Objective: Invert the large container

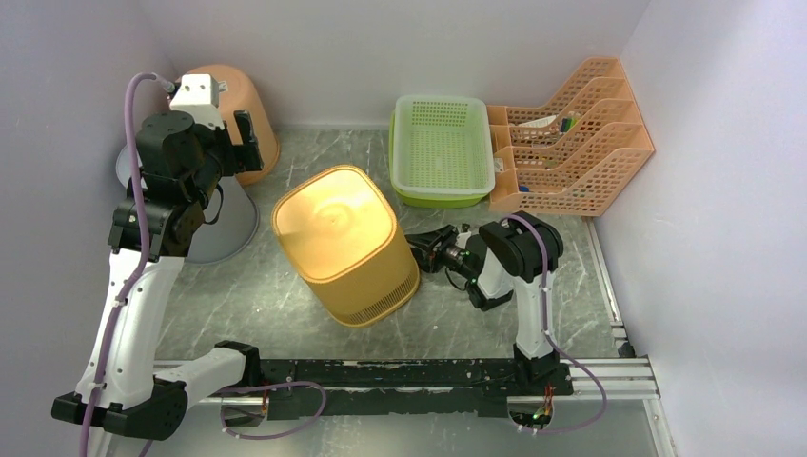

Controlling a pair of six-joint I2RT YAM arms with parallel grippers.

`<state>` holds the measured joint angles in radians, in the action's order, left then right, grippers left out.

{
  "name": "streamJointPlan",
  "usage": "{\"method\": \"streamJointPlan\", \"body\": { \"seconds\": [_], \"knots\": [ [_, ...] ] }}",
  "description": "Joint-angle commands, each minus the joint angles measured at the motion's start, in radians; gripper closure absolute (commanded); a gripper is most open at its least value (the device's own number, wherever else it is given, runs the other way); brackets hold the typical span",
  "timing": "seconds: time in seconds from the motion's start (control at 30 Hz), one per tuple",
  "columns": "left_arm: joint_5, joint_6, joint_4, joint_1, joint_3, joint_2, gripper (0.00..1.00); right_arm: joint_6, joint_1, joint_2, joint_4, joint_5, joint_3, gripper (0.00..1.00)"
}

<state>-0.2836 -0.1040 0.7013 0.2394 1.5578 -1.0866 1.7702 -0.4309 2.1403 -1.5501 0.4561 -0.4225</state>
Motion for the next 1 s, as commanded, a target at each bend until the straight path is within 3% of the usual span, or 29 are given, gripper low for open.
{"method": "streamJointPlan", "body": {
  "seconds": [0.0,0.43,0.77,0.97],
  "knots": [
    [0.01,0.007,-0.029,0.003,-0.01,0.012,0.01,0.078,0.056,0.063,-0.27,0.023,0.032,0.55],
    [0.041,-0.005,-0.091,0.003,-0.08,0.003,0.0,-0.018,0.106,0.064,-0.265,0.032,0.096,0.52],
    [0.069,-0.02,-0.126,0.003,-0.111,-0.02,0.0,-0.151,0.285,0.064,-0.262,0.1,0.202,0.52],
    [0.075,-0.019,-0.134,0.003,-0.117,-0.034,0.0,-0.208,0.304,-0.014,-0.224,0.126,0.225,0.51]
  ]
}}
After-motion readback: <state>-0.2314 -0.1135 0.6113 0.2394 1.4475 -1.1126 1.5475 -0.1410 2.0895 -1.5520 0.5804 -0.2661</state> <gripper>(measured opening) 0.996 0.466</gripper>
